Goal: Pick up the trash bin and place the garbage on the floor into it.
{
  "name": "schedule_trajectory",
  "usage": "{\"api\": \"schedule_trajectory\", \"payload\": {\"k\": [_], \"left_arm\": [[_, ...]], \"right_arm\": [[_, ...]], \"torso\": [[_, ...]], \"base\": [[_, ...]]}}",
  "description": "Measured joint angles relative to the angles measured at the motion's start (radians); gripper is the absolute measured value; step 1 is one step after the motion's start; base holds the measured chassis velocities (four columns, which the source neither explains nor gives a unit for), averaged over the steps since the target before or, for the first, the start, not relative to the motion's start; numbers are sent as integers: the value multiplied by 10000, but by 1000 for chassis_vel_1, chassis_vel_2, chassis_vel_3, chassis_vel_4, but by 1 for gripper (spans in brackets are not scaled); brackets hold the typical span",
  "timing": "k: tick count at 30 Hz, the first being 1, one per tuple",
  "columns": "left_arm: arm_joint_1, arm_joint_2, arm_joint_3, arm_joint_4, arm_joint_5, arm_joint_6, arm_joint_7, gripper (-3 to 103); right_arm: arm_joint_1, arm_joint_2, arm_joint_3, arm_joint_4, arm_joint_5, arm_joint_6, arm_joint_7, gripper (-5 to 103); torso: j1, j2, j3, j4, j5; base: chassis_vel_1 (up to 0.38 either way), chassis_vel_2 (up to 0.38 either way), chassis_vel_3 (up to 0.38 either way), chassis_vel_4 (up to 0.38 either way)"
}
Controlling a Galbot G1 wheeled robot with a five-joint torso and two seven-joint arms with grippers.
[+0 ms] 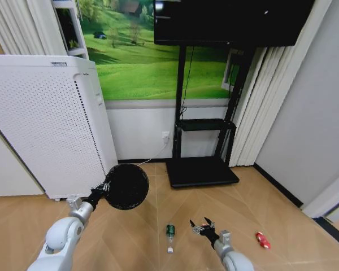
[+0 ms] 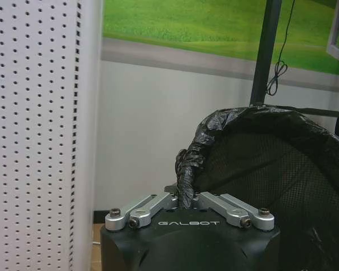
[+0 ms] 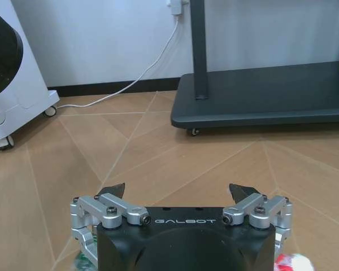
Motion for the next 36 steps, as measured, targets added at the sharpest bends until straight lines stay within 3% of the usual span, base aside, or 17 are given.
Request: {"api": "schedule_trajectory", "payload": {"k": [9, 12, 15, 18, 20, 23, 26, 29, 30, 31, 33, 36], "left_arm": [[-7, -14, -61, 87, -7, -1, -19, 4], [-42, -12, -65, 151, -29, -2, -1, 4], [-66, -11, -24, 195, -38, -3, 23, 4], [-78, -20, 62, 233, -25, -3, 53, 4], [-79, -29, 93, 233, -23, -3, 67, 4], [-73, -76, 155, 243, 23, -12, 118, 4], [-62, -82, 178, 243, 40, -12, 118, 4], [-45, -62, 191, 200, 47, -12, 155, 4], [-45, -62, 191, 200, 47, -12, 155, 4], [-53, -56, 191, 182, 45, -12, 161, 4], [-56, -65, 185, 174, 41, -13, 163, 4], [-49, -73, 181, 166, 40, -12, 165, 4]], "right_arm": [[96, 33, -47, -140, -22, -56, -46, 100], [205, 20, -154, -404, 481, -267, -100, 100], [381, -31, -246, -791, 626, -546, -581, 100], [635, -136, -350, -1265, 61, -671, -1327, 100], [721, -173, -450, -1420, -33, -822, -1373, 100], [1005, -43, -959, -1850, 1023, -1557, -428, 100], [1066, 35, -1118, -1888, 1290, -1799, -54, 100], [1141, 193, -1541, -1790, 2193, -2681, 1605, 100], [1141, 193, -1541, -1790, 2193, -2681, 1605, 100], [1182, 278, -1744, -1641, 2749, -3174, 2585, 100], [1259, 361, -1917, -1495, 3227, -3609, 3444, 100], [1298, 379, -1963, -1501, 3258, -3630, 3559, 100]], "torso": [[1, 0, 0, 2, 0], [0, -1, 0, 3, -5], [0, -1, 0, 5, 1], [1, -1, 1, 0, 0], [1, 0, 1, -3, 0], [1, -1, 1, -3, 1], [1, 0, 1, 0, 0], [1, -1, 1, 2, -1], [1, -1, 1, 2, -1], [1, 0, 1, 3, 0], [1, 0, 0, 1, -2], [1, 0, 1, 1, -1]], "base": [[176, 169, -171, -173], [174, 143, -174, -149], [118, 34, -51, -78], [0, 0, 0, 0], [-75, -2, 82, 48], [-58, -31, 55, 19], [-18, -3, 11, 2], [0, 0, 0, 0], [0, 0, 0, 0], [0, 0, 0, 0], [0, 0, 0, 0], [0, 0, 0, 0]]}}
